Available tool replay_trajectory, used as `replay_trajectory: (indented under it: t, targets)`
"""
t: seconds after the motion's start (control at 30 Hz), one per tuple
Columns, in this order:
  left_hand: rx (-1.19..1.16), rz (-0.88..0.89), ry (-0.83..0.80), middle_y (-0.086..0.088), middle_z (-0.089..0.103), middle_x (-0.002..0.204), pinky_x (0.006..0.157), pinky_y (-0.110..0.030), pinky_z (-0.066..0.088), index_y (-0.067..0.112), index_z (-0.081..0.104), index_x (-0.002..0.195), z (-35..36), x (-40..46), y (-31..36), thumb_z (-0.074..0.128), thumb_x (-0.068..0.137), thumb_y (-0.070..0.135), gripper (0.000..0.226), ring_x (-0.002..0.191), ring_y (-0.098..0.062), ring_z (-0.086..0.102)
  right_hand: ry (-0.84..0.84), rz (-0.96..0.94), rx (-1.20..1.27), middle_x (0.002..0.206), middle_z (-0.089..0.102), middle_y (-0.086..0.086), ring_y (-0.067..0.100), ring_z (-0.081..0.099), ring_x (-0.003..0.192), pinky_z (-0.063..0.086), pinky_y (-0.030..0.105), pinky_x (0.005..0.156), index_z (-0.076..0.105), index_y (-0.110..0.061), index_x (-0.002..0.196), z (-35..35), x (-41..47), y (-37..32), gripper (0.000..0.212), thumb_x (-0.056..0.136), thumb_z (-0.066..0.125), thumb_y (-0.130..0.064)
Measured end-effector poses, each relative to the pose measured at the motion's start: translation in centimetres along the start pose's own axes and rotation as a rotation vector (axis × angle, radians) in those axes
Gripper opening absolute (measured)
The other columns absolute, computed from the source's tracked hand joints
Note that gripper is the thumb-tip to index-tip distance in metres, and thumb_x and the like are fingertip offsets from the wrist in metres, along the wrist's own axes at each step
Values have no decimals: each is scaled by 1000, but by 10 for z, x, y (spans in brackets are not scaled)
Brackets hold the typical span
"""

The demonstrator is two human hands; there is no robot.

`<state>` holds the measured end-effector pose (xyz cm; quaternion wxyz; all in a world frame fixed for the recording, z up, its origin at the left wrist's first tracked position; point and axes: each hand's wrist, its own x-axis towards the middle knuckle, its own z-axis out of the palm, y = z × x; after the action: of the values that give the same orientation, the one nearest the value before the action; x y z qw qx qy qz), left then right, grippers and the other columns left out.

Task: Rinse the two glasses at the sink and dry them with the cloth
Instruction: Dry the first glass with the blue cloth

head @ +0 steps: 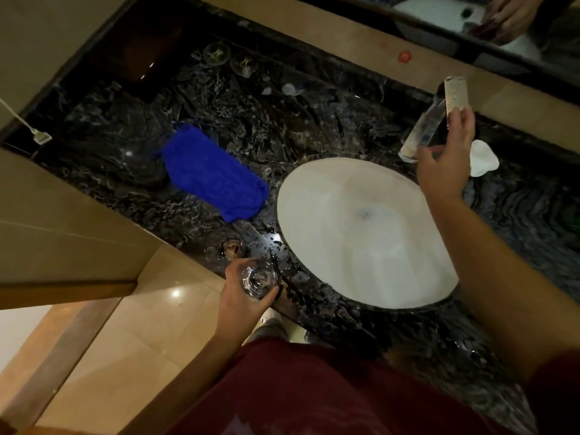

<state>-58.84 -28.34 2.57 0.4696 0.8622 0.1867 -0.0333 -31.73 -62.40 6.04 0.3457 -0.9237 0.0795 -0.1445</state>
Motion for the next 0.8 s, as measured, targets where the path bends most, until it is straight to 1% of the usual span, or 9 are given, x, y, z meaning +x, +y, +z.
replay_trajectory:
  t: [0.07,0.1,0.17,0.23,0.37,0.5,0.57,0.7,0.8]
  targets:
    - [17,41,-36,12,61,127,99,-7,42,29,45,134,-1,-1,-5,94,73,26,78,116,3,61,21,29,-168,172,20,8,31,40,147,40,48,115,32,-14,159,-1,-3,-8,75,90,58,-25]
    - [30,55,-47,9,61,129,101,-8,41,25,46,136,-2,-1,-8,93,74,28,78,118,-2,61,73,34,-251,171,22,13,36,30,153,32,52,121,35,-13,158,-1,-7,-16,74,88,57,-26]
    - [50,74,-79,8,60,130,102,-7,40,19,49,138,-2,3,-14,92,75,31,77,120,-7,61,220,-33,-269,168,29,16,40,25,155,25,53,124,42,-12,153,3,-21,-37,70,86,56,-23]
    - [57,86,-103,10,56,131,100,-3,37,16,51,137,-4,6,-16,92,74,31,77,118,-9,60,248,-182,-140,164,36,17,39,30,153,25,50,124,49,-10,149,19,-39,-60,65,85,58,-17]
    - [52,90,-158,1,55,136,103,-5,37,14,49,138,-2,14,-22,92,75,30,78,122,-13,58,-203,-237,33,158,45,11,28,40,146,20,22,119,55,-11,144,79,-68,-106,57,88,59,-16]
    - [19,82,-189,-1,55,137,105,-12,39,17,46,141,-2,14,-24,91,75,33,81,125,-12,55,-563,-307,-12,145,60,8,29,52,133,36,33,113,66,-14,133,152,-97,-144,40,94,60,-19]
    - [15,64,-181,0,55,137,105,-18,42,19,46,141,-9,16,-29,90,75,34,80,124,-11,55,-613,-361,-70,131,69,7,31,60,122,47,45,105,73,-14,122,185,-109,-162,32,94,60,-25]
    - [16,89,-211,8,52,133,103,-15,40,20,46,140,-7,20,-22,88,77,34,77,122,-3,50,-641,-299,-293,135,64,8,30,55,125,45,43,103,62,-18,135,212,-103,-170,47,97,61,-46]
    - [23,104,-204,8,53,133,102,-16,42,21,46,140,-8,19,-25,85,78,40,76,120,2,47,-659,-271,-412,136,60,10,31,54,126,44,44,103,56,-18,138,222,-106,-174,56,94,63,-51]
